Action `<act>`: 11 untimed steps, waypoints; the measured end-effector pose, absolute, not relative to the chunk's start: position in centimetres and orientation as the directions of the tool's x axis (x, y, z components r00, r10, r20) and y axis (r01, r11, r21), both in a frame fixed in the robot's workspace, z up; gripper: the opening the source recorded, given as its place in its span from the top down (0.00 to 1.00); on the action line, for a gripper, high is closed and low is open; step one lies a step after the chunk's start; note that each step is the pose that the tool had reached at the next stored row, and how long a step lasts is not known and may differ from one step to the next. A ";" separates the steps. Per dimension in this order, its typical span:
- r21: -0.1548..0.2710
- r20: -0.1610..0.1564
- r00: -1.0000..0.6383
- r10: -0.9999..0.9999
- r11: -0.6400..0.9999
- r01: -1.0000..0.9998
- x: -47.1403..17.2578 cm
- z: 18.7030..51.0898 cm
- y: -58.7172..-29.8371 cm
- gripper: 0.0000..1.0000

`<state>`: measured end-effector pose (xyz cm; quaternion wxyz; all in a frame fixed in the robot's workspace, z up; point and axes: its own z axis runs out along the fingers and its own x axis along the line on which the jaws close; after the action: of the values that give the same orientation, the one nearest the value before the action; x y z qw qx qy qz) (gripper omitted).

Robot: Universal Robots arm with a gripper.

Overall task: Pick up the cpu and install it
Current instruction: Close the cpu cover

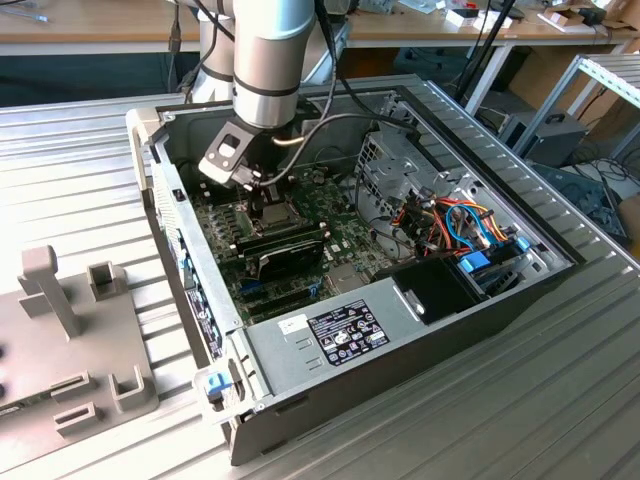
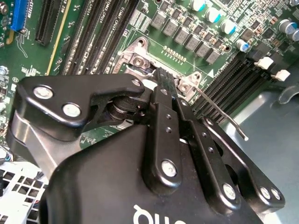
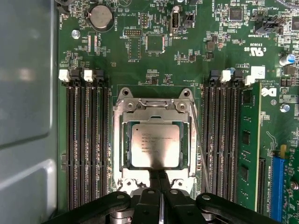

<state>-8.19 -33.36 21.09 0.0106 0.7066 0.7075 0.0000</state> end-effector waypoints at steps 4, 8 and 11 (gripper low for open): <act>0.015 -0.015 -0.001 1.000 0.001 1.000 -8.2 21.1 -33.4 0.89; 0.015 -0.015 -0.001 1.000 0.001 1.000 -8.2 20.8 -33.4 0.89; 0.015 -0.015 -0.001 1.000 0.001 1.000 -8.2 20.7 -33.4 0.89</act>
<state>-8.19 -33.36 20.73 0.0106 0.7067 0.7075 0.0001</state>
